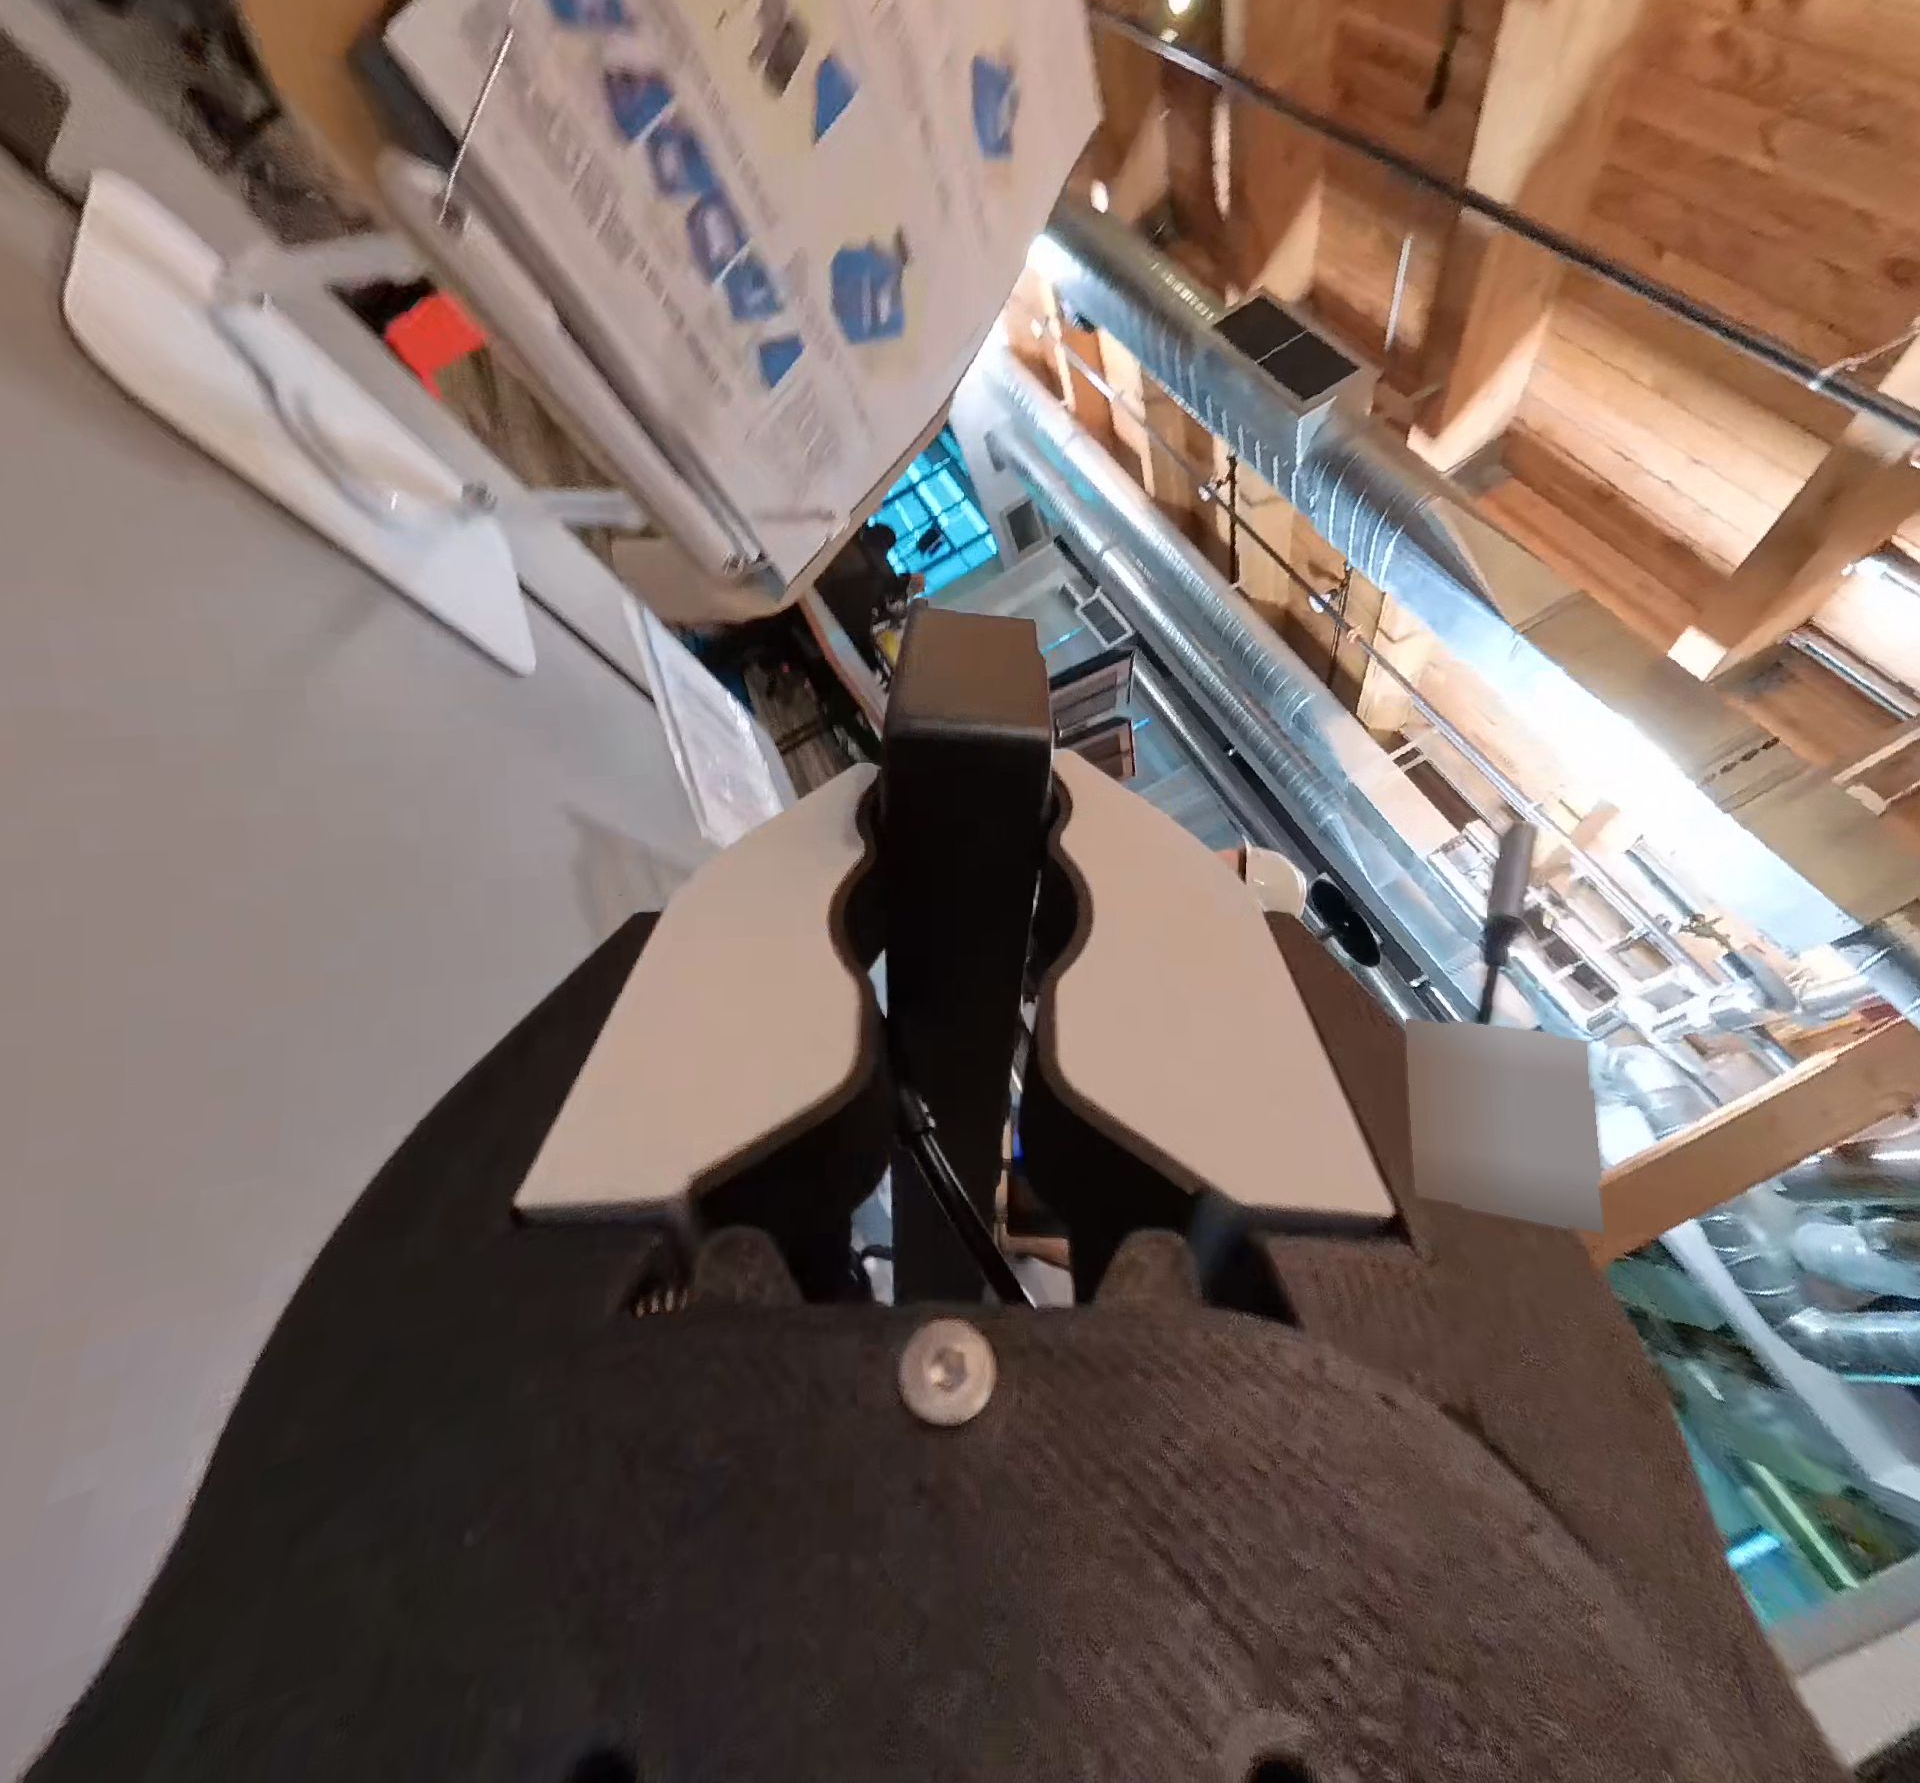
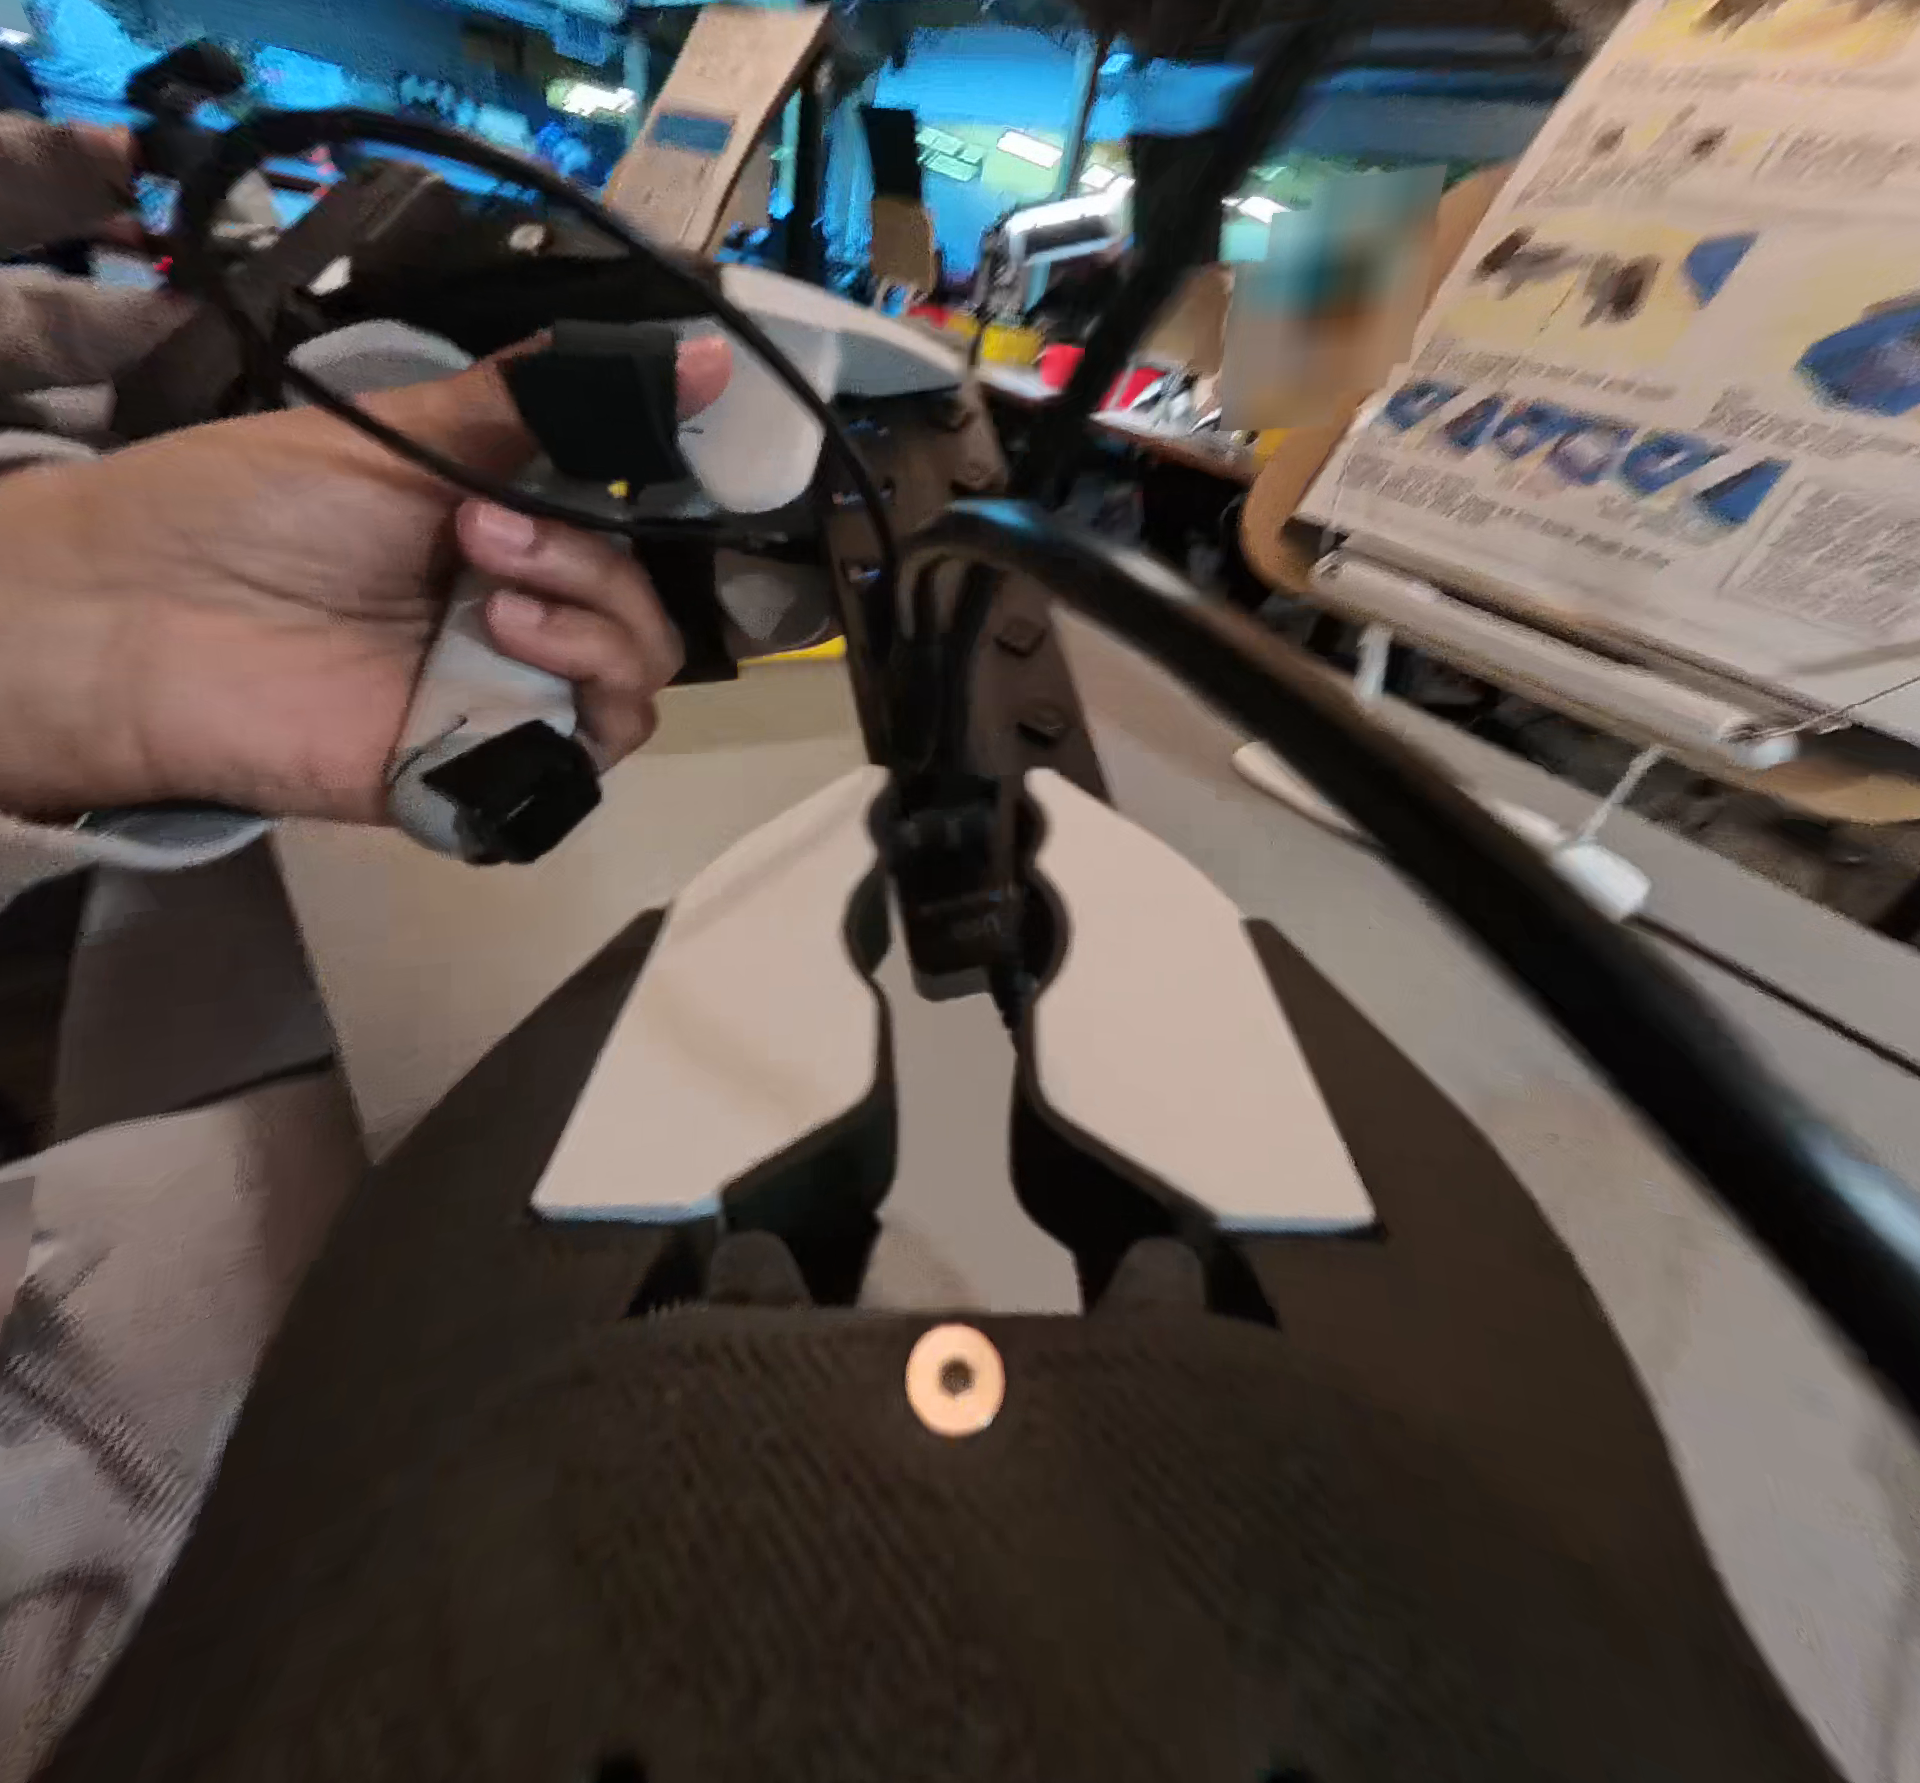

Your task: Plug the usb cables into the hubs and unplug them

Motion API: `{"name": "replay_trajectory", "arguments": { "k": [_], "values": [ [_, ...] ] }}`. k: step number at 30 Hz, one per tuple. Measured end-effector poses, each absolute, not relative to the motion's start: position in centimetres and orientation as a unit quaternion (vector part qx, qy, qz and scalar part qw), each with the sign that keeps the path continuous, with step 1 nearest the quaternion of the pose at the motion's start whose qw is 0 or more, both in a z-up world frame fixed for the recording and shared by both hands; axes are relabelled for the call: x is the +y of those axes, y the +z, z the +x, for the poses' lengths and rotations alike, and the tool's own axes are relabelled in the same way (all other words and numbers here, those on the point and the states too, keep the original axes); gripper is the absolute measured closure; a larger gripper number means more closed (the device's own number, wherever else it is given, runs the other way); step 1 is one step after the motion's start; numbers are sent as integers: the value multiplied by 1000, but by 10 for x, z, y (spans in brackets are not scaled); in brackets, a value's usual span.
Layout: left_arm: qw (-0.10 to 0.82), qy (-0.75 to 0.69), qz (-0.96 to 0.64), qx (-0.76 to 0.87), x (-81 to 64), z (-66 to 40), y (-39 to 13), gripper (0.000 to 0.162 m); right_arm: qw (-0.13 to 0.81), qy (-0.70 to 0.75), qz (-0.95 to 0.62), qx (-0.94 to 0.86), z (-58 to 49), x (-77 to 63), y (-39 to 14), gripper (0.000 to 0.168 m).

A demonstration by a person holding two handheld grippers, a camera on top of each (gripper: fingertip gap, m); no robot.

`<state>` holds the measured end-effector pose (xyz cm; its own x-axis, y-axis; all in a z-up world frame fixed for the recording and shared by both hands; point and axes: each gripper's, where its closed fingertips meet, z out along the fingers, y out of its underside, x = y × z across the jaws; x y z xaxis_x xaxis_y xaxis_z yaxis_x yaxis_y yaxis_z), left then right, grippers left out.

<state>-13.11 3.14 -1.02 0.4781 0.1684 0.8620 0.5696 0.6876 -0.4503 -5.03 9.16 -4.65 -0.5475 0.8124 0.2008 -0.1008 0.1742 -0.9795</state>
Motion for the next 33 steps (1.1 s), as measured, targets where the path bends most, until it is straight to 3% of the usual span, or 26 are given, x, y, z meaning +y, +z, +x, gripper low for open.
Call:
{"name": "replay_trajectory", "arguments": {
  "k": [8, 10, 15, 17, 25, 28, 33],
  "values": [
    [766, -171, -437, -439, 44, -127, -24, 131, 304, 599, -292, -680, -50, 92, -75, 150],
    [771, -191, -459, -399, 51, -122, -18, 117, 231, 649, -330, -645, -48, 96, -71, 150],
    [763, -190, -522, -331, 77, -103, -26, 58, 113, 727, -386, -557, -48, 112, -61, 151],
    [762, -175, -546, -302, 87, -93, -38, 51, 88, 749, -397, -524, -47, 119, -55, 151],
    [741, -332, -522, -260, 127, -40, -64, 66, -21, 795, -386, -467, -38, 114, -51, 151],
    [766, -341, -483, -254, 114, -48, -54, 95, -51, 796, -376, -472, -32, 102, -54, 151],
    [758, -318, -519, -236, 114, -47, -60, 94, -63, 798, -374, -469, -33, 100, -56, 151]
  ]
}}
